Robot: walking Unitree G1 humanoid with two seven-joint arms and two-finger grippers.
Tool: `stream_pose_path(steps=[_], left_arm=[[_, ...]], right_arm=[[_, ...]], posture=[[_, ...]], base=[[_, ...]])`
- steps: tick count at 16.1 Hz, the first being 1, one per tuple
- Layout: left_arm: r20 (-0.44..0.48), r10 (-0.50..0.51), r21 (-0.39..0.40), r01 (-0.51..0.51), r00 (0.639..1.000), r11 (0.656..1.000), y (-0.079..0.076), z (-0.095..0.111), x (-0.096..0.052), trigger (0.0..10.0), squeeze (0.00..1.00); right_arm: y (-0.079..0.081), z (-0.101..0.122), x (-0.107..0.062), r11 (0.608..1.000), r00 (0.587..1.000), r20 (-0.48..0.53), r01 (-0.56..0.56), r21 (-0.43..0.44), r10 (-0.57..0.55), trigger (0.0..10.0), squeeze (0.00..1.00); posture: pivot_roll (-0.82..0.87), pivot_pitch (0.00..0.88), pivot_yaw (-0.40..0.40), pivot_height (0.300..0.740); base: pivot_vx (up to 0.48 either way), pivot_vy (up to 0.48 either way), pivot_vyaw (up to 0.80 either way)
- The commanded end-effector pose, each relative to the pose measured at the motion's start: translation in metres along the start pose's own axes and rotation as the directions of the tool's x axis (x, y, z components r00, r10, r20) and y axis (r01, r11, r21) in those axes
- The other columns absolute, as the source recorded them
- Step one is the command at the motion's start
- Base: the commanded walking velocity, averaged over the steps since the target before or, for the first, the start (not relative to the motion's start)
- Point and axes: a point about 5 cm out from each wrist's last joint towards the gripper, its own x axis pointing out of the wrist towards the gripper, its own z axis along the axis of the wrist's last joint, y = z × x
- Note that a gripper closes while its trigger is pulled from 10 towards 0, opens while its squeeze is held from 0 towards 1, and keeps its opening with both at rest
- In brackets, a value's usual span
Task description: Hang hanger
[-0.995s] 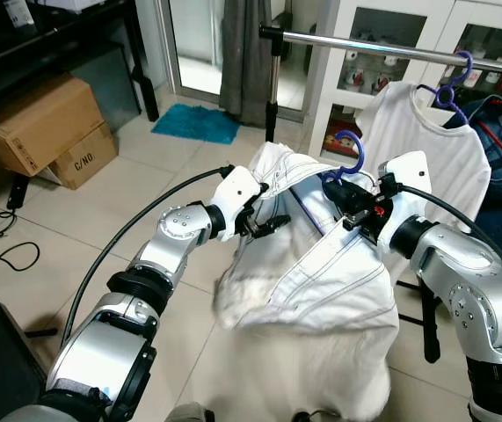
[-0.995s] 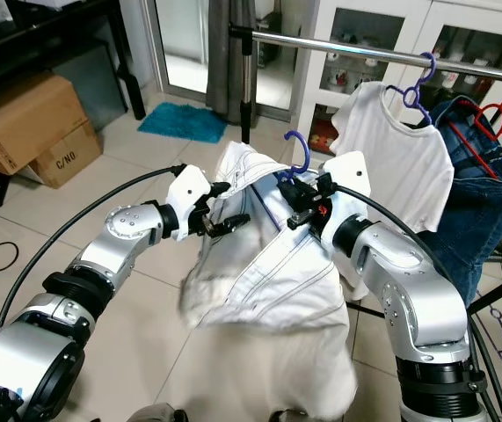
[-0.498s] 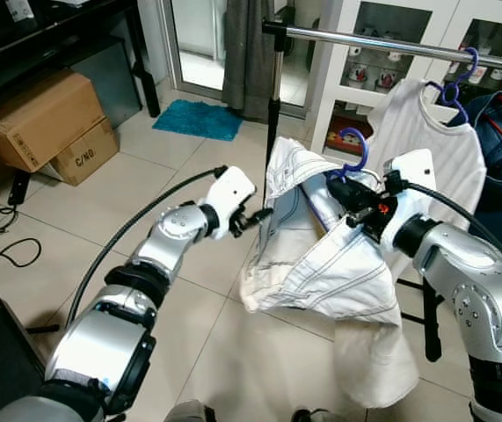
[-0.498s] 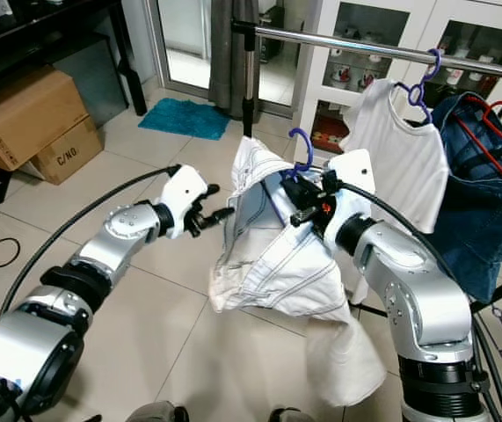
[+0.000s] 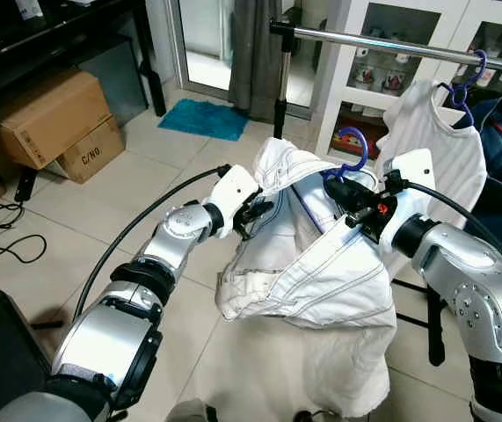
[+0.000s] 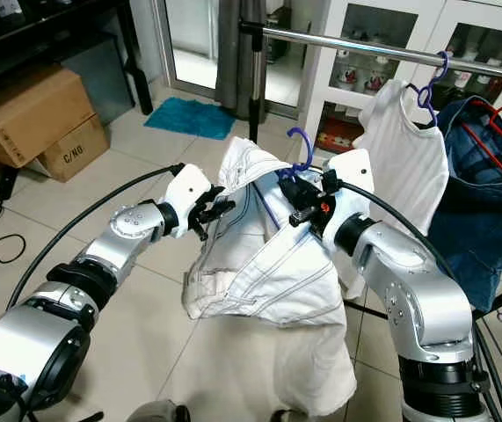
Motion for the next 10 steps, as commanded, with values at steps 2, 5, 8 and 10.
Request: stream_pose_path(steps=[2, 5, 8, 10], left_arm=[[-0.008, 0.077, 0.014, -0.077, 0.997, 0.997, 0.014, 0.006, -0.002, 0.0, 0.00], [-0.018, 0.133, -0.002, -0.133, 0.991, 0.991, 0.025, 0.006, -0.007, 0.0, 0.00], [-0.015, 0.155, -0.001, -0.155, 0.988, 0.988, 0.031, 0.007, -0.010, 0.0, 0.00], [0.105, 0.119, -0.015, -0.118, 0.987, 0.993, 0.042, 0.035, -0.010, 0.0, 0.00]], right_arm=[[0.003, 0.022, -0.003, 0.999, 0.996, 0.084, -0.017, -0.044, 0.020, 0.0, 0.00], [0.003, 0.023, -0.004, 0.999, 0.996, 0.086, -0.022, -0.045, 0.025, 0.0, 0.00], [0.003, 0.022, -0.004, 0.998, 0.996, 0.084, -0.026, -0.049, 0.030, 0.0, 0.00], [0.004, 0.011, -0.008, 0.993, 0.999, 0.003, -0.046, -0.113, 0.047, 0.0, 0.00]], posture=[[-0.03, 0.000, 0.012, 0.740], [-0.02, 0.000, 0.014, 0.740], [-0.03, 0.000, 0.016, 0.740], [-0.03, 0.000, 0.016, 0.740]], base=[[0.000, 0.000, 0.00], [0.000, 0.000, 0.00], [0.000, 0.000, 0.00], [0.000, 0.000, 0.00]])
